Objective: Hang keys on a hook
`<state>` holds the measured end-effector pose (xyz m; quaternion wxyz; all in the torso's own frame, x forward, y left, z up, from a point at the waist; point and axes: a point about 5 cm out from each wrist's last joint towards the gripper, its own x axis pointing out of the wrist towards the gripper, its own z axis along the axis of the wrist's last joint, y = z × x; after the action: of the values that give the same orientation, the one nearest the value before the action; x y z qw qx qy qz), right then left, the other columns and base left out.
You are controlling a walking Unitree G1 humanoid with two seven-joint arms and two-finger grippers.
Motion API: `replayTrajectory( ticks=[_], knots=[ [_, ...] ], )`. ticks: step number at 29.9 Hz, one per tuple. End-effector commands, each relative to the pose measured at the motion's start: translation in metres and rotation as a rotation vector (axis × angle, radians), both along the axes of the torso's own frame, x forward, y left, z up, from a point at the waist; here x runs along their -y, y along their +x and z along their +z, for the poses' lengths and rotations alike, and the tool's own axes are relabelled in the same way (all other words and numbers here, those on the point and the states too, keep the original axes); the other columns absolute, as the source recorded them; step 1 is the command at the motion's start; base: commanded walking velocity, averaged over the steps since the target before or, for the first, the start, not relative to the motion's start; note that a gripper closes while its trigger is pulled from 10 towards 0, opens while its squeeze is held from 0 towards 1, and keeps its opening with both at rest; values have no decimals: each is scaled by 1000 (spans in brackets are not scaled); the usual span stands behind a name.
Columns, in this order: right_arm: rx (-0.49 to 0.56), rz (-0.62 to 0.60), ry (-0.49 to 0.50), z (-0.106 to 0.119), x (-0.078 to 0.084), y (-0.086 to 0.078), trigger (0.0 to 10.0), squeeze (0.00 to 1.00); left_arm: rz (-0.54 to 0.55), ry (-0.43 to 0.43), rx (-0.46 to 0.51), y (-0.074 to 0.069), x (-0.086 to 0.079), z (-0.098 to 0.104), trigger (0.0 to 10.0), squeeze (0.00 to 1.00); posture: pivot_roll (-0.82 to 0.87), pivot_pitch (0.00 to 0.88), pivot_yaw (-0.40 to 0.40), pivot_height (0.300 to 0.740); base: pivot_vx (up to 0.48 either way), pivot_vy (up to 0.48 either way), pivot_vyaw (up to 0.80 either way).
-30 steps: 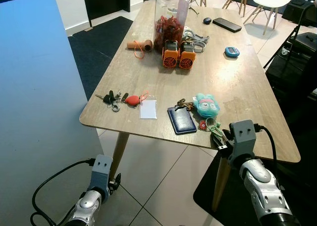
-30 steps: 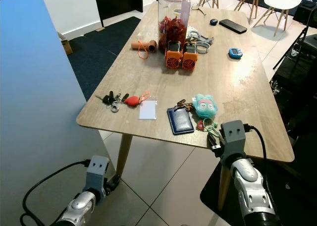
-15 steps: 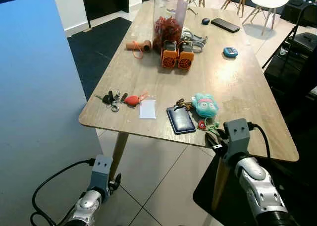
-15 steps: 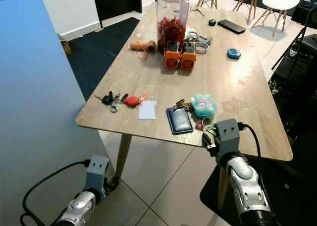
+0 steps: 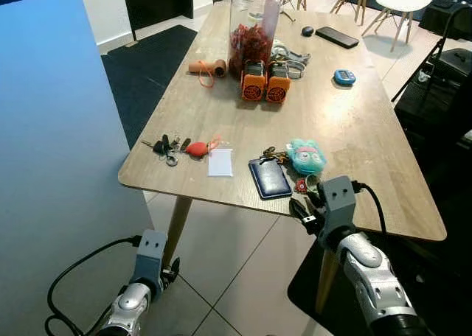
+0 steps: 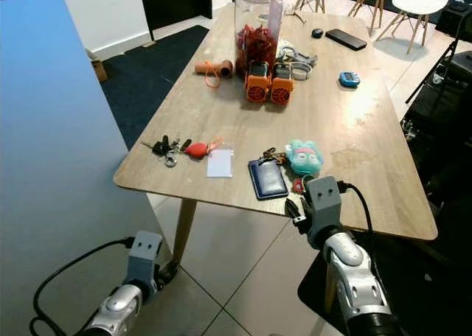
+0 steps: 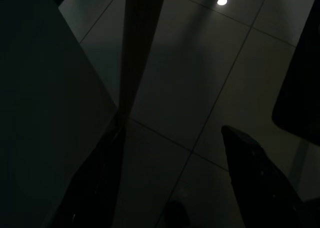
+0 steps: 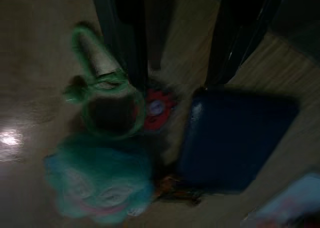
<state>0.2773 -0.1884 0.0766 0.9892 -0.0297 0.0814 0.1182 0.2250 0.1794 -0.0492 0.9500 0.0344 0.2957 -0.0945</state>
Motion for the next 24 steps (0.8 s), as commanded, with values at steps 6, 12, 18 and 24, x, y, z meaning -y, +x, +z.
replayTrajectory(
  ticks=[6, 12, 18, 24],
  knots=[
    [20, -231, 128, -1, 38, -3, 10000, 0, 10, 11, -25, -7, -7, -4, 10000, 0, 55, 68, -23, 740, 0, 0, 0],
    [-27, -238, 155, -11, 37, -7, 10000, 82, 12, 10, -28, -7, -6, -4, 10000, 0, 56, 69, -25, 740, 0, 0, 0],
    [-37, -257, 129, -15, 37, -6, 10000, 0, 12, 12, -30, -8, -6, -5, 10000, 0, 56, 71, -24, 740, 0, 0, 0],
    [-48, -232, 122, -15, 34, 0, 10000, 0, 10, 13, -30, -8, -6, -5, 10000, 0, 59, 73, -25, 740, 0, 0, 0]
  ],
)
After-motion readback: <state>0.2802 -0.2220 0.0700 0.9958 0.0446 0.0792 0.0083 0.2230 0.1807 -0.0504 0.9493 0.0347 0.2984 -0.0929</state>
